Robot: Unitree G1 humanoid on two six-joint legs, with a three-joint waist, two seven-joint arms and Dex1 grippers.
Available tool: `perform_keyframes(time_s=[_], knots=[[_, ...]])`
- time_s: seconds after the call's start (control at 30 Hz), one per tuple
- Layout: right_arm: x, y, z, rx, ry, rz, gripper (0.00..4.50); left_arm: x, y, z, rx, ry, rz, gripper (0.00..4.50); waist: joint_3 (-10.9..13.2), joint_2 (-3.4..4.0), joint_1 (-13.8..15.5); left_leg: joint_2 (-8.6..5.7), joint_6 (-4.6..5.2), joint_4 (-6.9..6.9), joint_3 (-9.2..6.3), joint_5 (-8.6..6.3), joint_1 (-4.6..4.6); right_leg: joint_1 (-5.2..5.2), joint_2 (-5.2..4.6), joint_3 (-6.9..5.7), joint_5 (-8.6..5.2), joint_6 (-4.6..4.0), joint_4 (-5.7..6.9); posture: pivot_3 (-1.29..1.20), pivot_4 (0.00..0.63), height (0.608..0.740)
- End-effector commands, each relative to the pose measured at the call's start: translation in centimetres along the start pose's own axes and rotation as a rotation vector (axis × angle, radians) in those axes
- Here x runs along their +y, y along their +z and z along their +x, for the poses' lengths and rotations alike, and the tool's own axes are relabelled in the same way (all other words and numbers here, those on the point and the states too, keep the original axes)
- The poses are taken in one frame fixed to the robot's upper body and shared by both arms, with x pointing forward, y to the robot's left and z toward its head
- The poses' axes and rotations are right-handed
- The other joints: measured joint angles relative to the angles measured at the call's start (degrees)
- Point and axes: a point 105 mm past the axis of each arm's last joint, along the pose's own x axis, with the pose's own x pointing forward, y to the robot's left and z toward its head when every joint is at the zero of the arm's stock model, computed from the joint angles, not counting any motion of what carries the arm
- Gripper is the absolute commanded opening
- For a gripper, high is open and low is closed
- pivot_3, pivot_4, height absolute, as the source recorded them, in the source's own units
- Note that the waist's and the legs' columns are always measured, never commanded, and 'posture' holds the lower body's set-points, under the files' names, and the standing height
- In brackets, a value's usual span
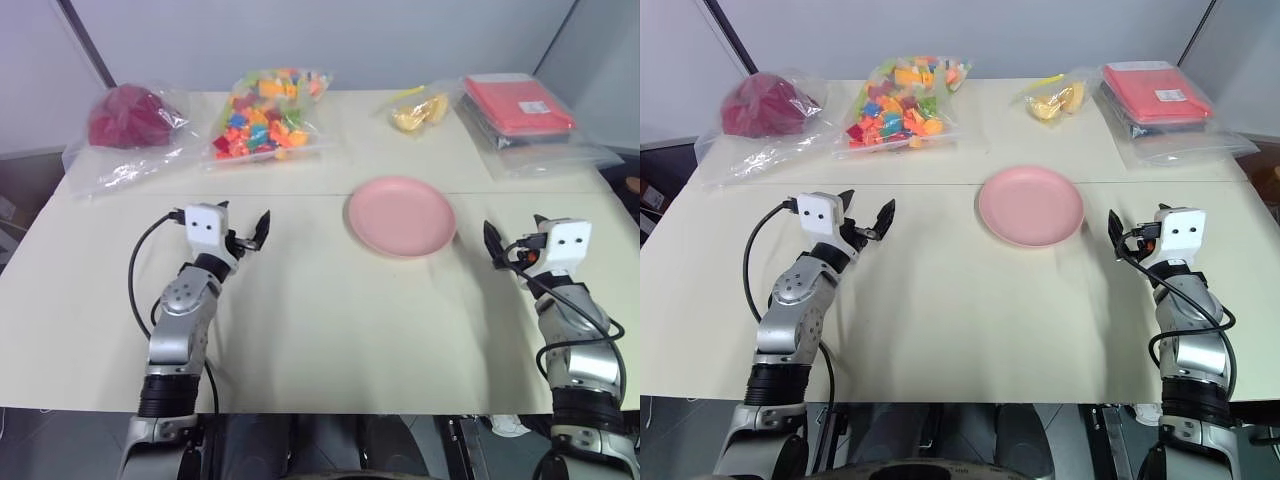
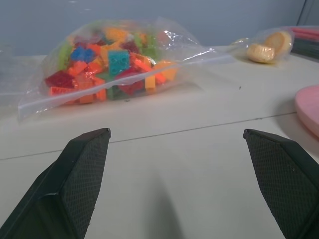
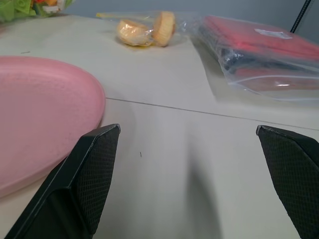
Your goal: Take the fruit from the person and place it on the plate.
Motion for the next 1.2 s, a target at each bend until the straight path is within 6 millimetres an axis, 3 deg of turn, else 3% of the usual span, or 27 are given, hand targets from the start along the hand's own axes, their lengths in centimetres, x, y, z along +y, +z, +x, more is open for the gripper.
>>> perform_keyframes(time_s=[0.03, 1.2], knots=[[-0.23, 1.37, 0.19, -0.057, -0.006, -0.015, 4.5, 0.19, 1.05, -0.02, -0.042, 0.004, 0.022, 4.46, 0.0, 0.0, 0.0, 0.0, 0.0, 0.0, 0.0, 0.0, 0.0, 0.0, 0.0, 0.0, 0.0, 0.0, 0.0, 0.0, 0.15, 0.74], [0.01, 1.76, 0.31, -0.068, 0.0, -0.016, 4.5, 0.56, 1.25, -0.12, -0.04, 0.009, 0.037, 4.46, 0.0, 0.0, 0.0, 0.0, 0.0, 0.0, 0.0, 0.0, 0.0, 0.0, 0.0, 0.0, 0.0, 0.0, 0.0, 0.0, 0.15, 0.74]])
